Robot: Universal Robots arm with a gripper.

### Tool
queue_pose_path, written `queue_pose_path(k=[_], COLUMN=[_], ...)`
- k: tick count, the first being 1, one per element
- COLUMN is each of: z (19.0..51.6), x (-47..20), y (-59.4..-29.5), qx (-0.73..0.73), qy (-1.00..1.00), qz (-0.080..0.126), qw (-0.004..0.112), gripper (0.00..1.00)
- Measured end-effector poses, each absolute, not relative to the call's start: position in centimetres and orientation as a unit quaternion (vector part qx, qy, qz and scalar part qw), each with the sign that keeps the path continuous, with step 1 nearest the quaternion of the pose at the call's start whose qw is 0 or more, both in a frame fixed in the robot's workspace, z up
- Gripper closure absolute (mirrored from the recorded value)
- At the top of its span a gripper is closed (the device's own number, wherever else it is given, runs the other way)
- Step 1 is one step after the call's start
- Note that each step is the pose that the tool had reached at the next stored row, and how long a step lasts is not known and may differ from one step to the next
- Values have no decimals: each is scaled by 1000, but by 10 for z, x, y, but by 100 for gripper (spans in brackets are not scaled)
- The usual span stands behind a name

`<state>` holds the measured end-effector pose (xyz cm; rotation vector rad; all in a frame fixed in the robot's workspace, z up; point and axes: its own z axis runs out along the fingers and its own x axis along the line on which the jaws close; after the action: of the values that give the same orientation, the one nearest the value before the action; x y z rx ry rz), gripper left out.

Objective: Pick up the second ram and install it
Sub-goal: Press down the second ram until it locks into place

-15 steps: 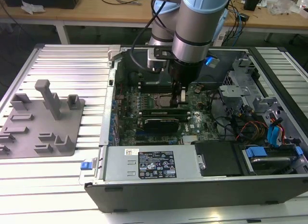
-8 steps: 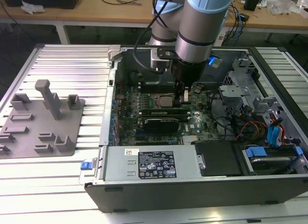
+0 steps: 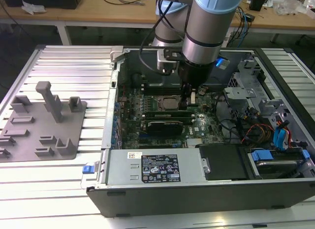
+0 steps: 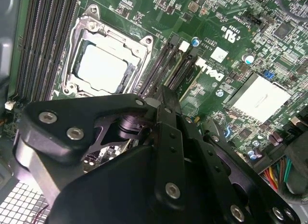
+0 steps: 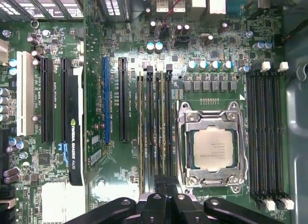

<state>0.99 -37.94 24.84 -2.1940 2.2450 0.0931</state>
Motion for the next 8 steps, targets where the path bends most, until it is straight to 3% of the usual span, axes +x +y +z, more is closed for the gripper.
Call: queue_pose_path(k=[8], z=[248], x=[17], y=[-379], qx=[-699], qy=[715], qz=[30], qw=[1], gripper=[92])
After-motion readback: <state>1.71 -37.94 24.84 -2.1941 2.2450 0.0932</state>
